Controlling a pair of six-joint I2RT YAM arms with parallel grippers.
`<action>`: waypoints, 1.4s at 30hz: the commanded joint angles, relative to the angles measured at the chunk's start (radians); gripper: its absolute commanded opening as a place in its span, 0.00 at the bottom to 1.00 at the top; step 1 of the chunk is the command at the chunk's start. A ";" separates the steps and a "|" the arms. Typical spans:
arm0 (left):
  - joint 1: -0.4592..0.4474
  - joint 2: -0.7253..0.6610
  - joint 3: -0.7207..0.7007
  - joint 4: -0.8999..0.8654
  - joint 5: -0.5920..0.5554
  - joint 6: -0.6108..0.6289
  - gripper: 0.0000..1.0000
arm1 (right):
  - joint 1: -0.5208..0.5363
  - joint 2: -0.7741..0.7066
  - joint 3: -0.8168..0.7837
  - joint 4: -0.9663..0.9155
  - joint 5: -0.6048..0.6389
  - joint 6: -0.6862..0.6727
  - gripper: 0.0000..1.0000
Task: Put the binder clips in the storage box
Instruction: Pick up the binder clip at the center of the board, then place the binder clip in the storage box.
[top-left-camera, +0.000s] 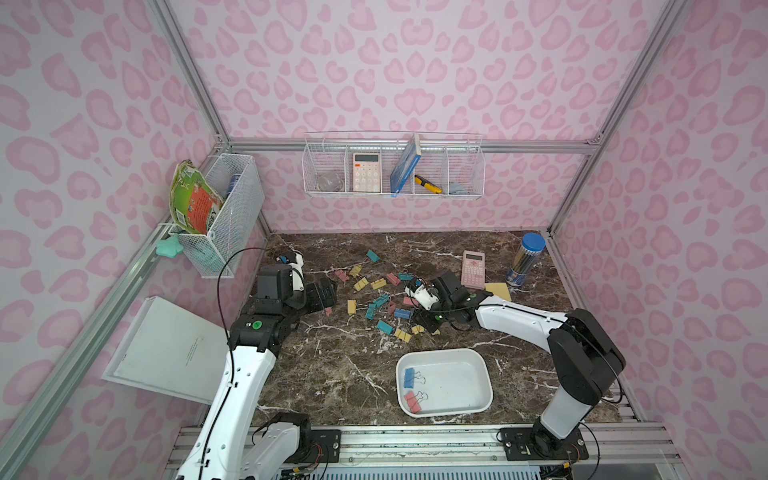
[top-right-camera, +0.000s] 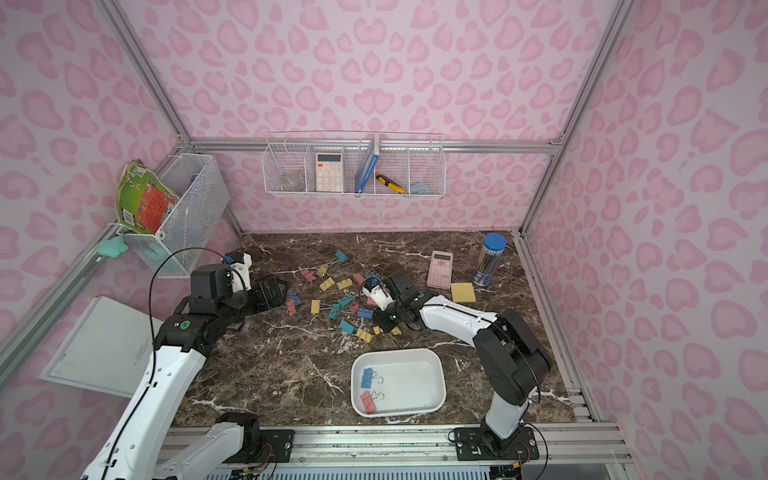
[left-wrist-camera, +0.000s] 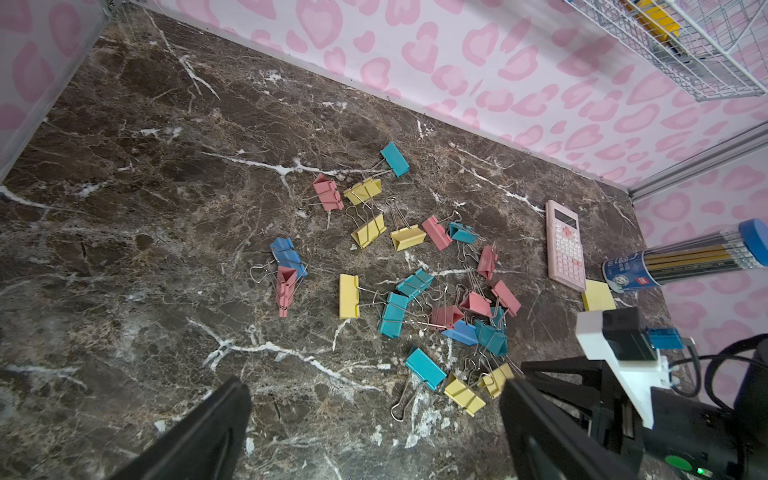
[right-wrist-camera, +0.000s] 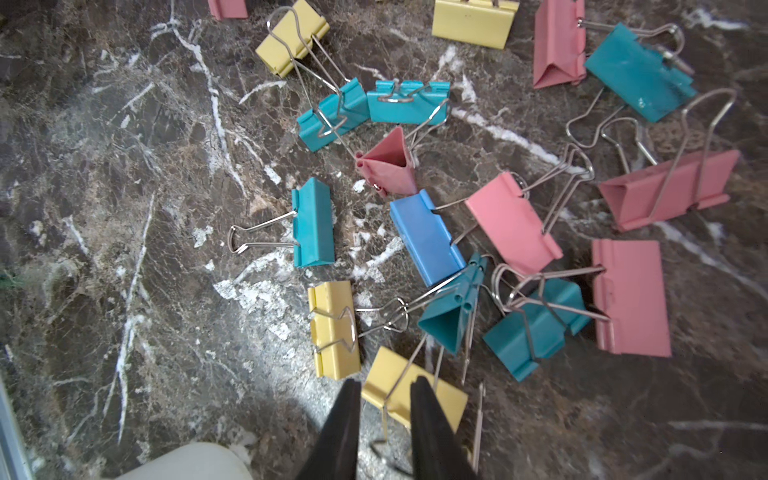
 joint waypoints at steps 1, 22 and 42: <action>0.002 -0.001 0.008 -0.002 0.010 0.009 0.99 | -0.006 -0.005 -0.008 -0.019 -0.012 -0.006 0.48; 0.005 -0.002 0.008 -0.002 0.007 0.011 0.99 | -0.015 -0.021 -0.018 0.080 -0.066 0.046 0.03; 0.007 0.000 0.010 0.002 0.030 0.001 0.99 | 0.377 -0.800 -0.446 0.104 0.527 0.876 0.00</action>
